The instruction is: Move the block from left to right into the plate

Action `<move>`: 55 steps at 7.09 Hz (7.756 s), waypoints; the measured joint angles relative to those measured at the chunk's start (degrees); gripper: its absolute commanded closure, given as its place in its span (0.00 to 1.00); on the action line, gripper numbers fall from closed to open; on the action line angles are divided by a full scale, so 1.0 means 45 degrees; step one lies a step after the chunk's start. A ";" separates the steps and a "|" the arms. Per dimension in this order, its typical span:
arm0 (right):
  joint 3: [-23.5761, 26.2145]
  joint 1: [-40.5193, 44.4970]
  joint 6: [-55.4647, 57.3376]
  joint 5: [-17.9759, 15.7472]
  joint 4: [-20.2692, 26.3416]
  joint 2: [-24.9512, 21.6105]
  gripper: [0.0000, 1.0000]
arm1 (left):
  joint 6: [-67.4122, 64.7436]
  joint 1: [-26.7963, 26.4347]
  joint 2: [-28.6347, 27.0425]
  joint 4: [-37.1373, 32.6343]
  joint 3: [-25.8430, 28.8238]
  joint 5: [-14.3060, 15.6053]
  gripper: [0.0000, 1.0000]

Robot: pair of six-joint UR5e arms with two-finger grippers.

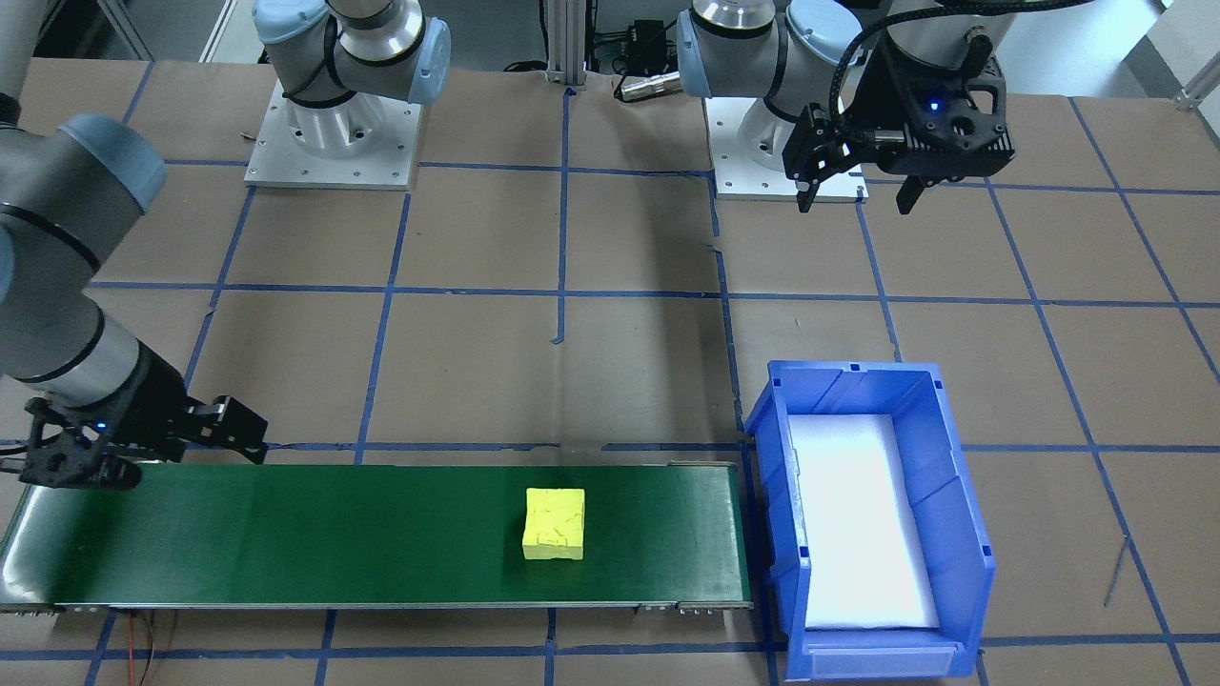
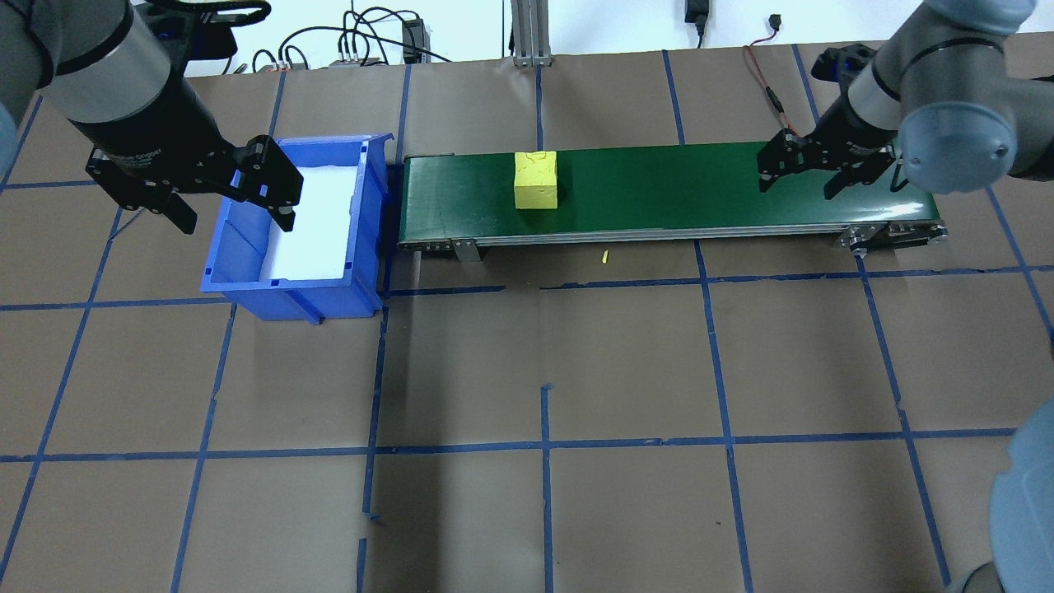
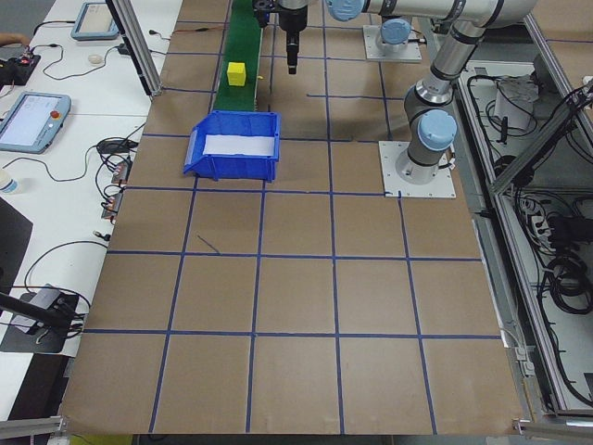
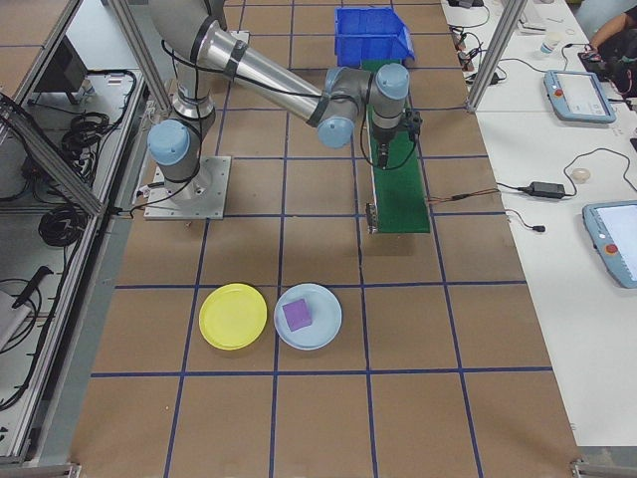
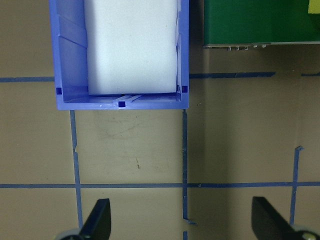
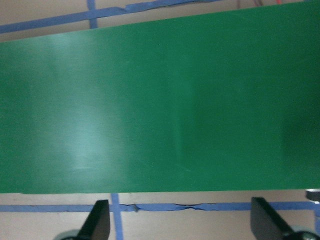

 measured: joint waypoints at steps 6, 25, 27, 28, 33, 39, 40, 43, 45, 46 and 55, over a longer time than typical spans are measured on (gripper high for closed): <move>-0.1596 0.1320 0.2343 0.2019 -0.0386 0.1744 0.00 | -0.0031 0.0027 0.0061 0.0660 0.0006 -0.0066 0.00; -0.1701 0.1467 0.2121 0.1912 -0.0356 0.1945 0.00 | -0.0071 0.0096 0.0040 0.0452 0.0034 -0.0135 0.00; -0.1700 0.1473 0.2151 0.1927 -0.0356 0.1975 0.00 | -0.0070 0.0078 0.0042 0.0452 0.0029 -0.0149 0.00; -0.1694 0.1472 0.2173 0.1934 -0.0356 0.1987 0.00 | -0.0070 0.0061 0.0042 0.0452 0.0028 -0.0157 0.00; -0.1616 0.1470 0.2056 0.1927 -0.0385 0.2036 0.64 | -0.0071 0.0039 0.0056 0.0452 0.0031 -0.0164 0.00; -0.1892 -0.0473 -0.5973 -0.5375 -0.0037 0.0252 0.94 | -0.0071 0.0060 0.0078 0.0452 0.0041 -0.0131 0.00; -0.1362 -0.2260 -0.8429 -0.5868 -0.0057 -0.0387 0.94 | -0.0071 0.0080 0.0081 0.0452 0.0042 -0.0141 0.00; 0.0736 -0.8714 -1.3723 -0.5798 -0.1136 -0.1094 0.93 | -0.0070 0.0113 0.0093 0.0452 0.0049 -0.0126 0.00; 0.1893 -1.2052 -1.4809 -0.4580 -0.1358 -0.1135 0.92 | -0.0071 0.0113 0.0100 0.0452 0.0051 -0.0123 0.00; 0.2350 -1.2884 -1.4808 -0.4301 -0.1361 -0.1137 0.89 | -0.0071 0.0119 0.0101 0.0452 0.0048 -0.0118 0.00; 0.2706 -0.9775 -1.0861 -0.4482 0.0957 -0.2216 0.00 | -0.0083 0.0115 0.0140 0.0435 0.0027 -0.0147 0.00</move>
